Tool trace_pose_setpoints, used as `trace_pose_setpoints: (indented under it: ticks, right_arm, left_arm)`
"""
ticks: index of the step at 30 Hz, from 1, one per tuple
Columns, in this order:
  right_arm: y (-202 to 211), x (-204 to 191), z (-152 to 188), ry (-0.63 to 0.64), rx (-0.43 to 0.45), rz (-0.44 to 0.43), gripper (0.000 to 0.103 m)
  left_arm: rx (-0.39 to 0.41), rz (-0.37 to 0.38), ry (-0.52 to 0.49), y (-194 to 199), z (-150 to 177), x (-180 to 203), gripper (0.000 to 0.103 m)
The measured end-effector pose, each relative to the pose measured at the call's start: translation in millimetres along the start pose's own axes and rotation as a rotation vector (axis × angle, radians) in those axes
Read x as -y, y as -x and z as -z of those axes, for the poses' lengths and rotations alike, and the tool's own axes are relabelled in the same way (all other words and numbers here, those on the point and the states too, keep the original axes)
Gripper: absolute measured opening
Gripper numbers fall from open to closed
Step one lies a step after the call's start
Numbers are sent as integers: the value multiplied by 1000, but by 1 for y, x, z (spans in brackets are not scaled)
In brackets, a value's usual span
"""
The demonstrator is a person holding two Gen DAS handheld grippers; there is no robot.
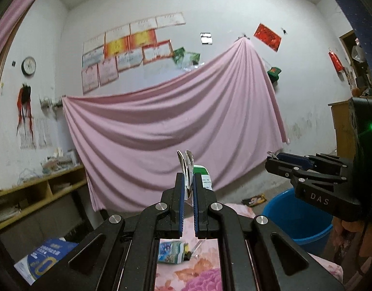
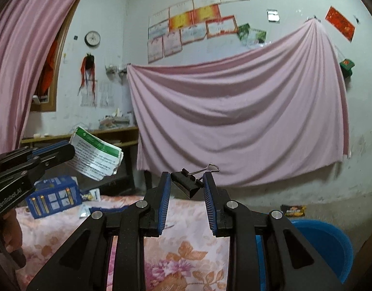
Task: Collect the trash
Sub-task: 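Carry the packet and binder clip over the blue basin with both tools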
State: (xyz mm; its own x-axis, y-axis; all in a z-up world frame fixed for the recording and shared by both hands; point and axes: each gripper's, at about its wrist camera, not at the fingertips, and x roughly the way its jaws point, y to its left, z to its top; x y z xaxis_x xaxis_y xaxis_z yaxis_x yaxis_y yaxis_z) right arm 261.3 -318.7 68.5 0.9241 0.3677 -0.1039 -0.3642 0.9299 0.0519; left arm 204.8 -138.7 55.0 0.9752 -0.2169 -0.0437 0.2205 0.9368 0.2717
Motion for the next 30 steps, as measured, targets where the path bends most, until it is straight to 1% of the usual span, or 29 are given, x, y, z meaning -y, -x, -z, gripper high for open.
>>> trace_pose_setpoints:
  ticks: [5,9,16,20,23,26,28,30]
  right_arm:
    - [11,3,-5,7,71,48,25]
    - [23,10,-10,10,127,107,25]
    - [40,28,-15,-4,183,192,25]
    - [46,43,-16,-32,188,218,25]
    - [49,52,-15,-54,181,237,25]
    - [53,61,-11,-68,160,272,25]
    - [54,69,-7,-90,136,289,25]
    - [52,77,-3,-111,98,309,25]
  left_arm:
    - [65,-3,-3,3,-4,12,4]
    - [123,8,-12,7,-13,26,4]
    - [189,45,-23,2,-21,56,4]
    - [206,81,-11,-3,-23,74,4]
    - [200,117,1,-13,-27,84,4]
    - [172,166,34,-26,-30,96,4]
    - [134,203,67,-35,-32,103,4]
    - [80,244,107,-46,-33,107,4]
